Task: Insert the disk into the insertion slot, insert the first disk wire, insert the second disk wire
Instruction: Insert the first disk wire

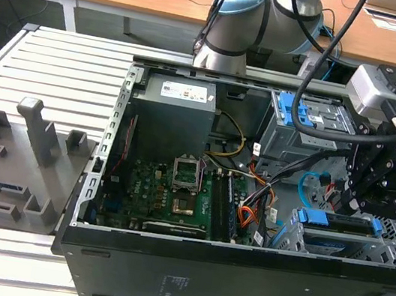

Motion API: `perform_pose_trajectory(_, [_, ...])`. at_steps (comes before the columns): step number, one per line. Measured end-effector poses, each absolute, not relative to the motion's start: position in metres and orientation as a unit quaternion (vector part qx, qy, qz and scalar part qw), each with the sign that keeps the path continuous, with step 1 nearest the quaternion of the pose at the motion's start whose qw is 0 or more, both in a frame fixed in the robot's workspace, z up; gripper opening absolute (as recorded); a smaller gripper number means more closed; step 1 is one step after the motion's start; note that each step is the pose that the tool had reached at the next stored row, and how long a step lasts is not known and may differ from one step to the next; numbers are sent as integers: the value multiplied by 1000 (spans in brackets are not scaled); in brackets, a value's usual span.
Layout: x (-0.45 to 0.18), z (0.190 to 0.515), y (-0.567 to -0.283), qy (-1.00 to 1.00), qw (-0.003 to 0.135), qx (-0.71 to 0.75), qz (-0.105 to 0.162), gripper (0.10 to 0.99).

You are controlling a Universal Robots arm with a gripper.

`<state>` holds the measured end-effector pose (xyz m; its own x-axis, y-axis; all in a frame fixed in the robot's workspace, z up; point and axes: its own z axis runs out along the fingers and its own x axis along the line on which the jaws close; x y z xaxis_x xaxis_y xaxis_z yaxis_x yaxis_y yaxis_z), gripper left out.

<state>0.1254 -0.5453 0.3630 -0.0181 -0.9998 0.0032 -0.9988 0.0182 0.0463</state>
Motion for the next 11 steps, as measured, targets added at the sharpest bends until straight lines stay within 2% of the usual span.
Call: perform_pose_trajectory(11, [129, 363, -540, -713, 17, 700, -15, 106])
